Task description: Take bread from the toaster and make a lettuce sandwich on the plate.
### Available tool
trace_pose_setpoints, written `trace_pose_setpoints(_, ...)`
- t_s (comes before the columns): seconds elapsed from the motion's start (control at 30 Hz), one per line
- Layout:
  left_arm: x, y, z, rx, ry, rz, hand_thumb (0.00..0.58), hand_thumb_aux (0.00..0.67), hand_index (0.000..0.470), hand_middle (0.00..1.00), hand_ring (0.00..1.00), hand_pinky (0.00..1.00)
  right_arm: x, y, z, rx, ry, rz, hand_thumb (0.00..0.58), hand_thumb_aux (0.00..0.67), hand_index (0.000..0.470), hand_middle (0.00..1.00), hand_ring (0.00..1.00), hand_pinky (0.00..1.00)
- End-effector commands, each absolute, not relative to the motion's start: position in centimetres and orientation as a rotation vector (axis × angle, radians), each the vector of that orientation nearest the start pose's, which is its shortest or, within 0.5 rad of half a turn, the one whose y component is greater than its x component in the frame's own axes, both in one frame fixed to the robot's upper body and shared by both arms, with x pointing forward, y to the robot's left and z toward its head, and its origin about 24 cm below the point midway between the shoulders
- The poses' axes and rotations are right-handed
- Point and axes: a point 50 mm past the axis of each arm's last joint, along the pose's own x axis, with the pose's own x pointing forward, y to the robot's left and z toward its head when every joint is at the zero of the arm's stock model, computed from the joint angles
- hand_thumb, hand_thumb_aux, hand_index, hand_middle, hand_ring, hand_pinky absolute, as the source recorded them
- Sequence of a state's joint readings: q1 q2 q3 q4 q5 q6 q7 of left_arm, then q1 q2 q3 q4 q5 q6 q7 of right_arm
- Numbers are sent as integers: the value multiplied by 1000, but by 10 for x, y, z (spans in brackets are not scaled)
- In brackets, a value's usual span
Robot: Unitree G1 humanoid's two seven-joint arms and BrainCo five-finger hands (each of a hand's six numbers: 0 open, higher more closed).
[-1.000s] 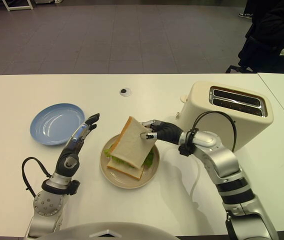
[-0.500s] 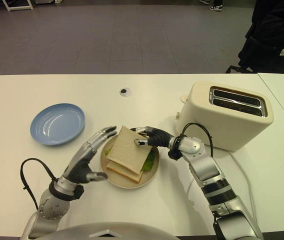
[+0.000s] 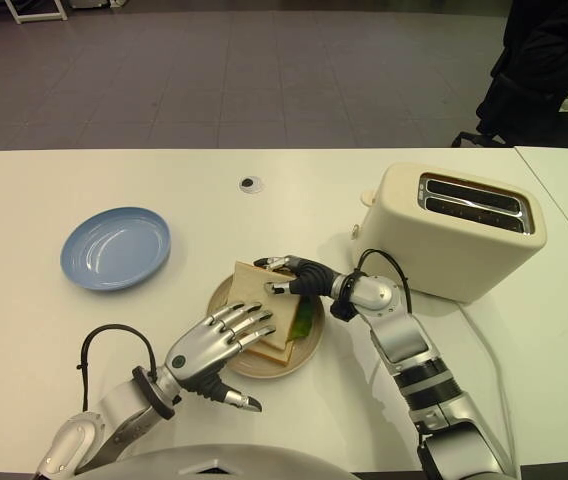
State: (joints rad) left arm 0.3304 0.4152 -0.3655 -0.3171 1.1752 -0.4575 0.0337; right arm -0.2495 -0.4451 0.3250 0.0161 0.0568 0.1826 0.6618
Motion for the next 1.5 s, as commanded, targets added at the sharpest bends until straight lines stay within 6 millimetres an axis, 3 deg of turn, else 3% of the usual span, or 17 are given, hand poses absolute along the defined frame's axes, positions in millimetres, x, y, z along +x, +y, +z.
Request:
trace_pose_setpoints(0.03,131,111,3,1400,-330,-902,96,58,41,0,0,0,283,-127,71,-361,113,835,0,0,0,0,0,0)
trace_pose_setpoints(0.13,125,111,-4,1394,-283,-949,0,0,0,0,0,0,302,-134,96,-249,-7,671,0,0,0,0,0,0)
trace_pose_setpoints(0.3,121,114,-9,1387,-244,-976,0,0,0,0,0,0,309,-144,130,-143,-178,580,0,0,0,0,0,0)
trace_pose_setpoints(0.4,124,116,-7,1385,-258,-944,0,0,0,0,0,0,290,-139,136,-169,-243,732,0,0,0,0,0,0)
trace_pose_setpoints(0.47,131,116,1,1348,-329,-872,0,0,0,0,0,0,261,-139,137,-367,-321,912,0,0,0,0,0,0)
trace_pose_setpoints(0.57,144,111,37,1208,-525,-664,0,0,0,0,0,0,233,-159,136,-685,-374,1035,0,0,0,0,0,0)
trace_pose_setpoints(0.7,133,109,145,685,-908,-353,0,0,0,0,0,0,208,-197,152,-842,-404,1081,0,0,0,0,0,0)
trace_pose_setpoints(0.8,120,120,169,627,-916,-448,0,0,0,0,0,0,188,-208,158,-867,-358,1173,0,0,0,0,0,0)
trace_pose_setpoints(0.87,126,134,154,734,-775,-530,0,0,0,0,0,0,177,-206,148,-856,-291,1270,0,0,0,439,439,439)
trace_pose_setpoints(0.9,127,140,141,810,-685,-590,0,0,0,0,0,0,170,-202,138,-847,-251,1324,83,50,35,604,604,604)
trace_pose_setpoints(0.93,127,146,125,887,-579,-663,108,66,46,329,329,329,164,-198,125,-852,-200,1375,357,255,179,753,753,753)
trace_pose_setpoints(0.97,124,151,111,933,-480,-745,579,638,448,1000,1000,1000,158,-195,111,-876,-152,1420,571,589,413,1000,1000,1000)
trace_pose_setpoints(1.0,117,157,96,966,-383,-834,580,670,470,1000,1000,1000,152,-192,97,-904,-112,1461,580,670,470,1000,1000,1000)
trace_pose_setpoints(1.1,101,169,59,1033,-147,-1030,580,670,470,1000,1000,1000,147,-184,66,-987,-70,1493,580,670,470,1000,1000,1000)
trace_pose_setpoints(1.27,97,163,40,1061,-69,-1164,580,670,470,1000,1000,1000,150,-166,37,-1084,-112,1458,580,670,470,1000,1000,1000)
trace_pose_setpoints(1.4,116,155,15,1191,-104,-1126,580,670,470,1000,1000,1000,162,-153,15,-1098,-118,1350,580,670,470,1000,1000,1000)
trace_pose_setpoints(1.5,158,157,3,1338,-192,-981,580,670,470,1000,1000,1000,180,-148,-5,-1089,-83,1229,580,670,470,1000,1000,1000)
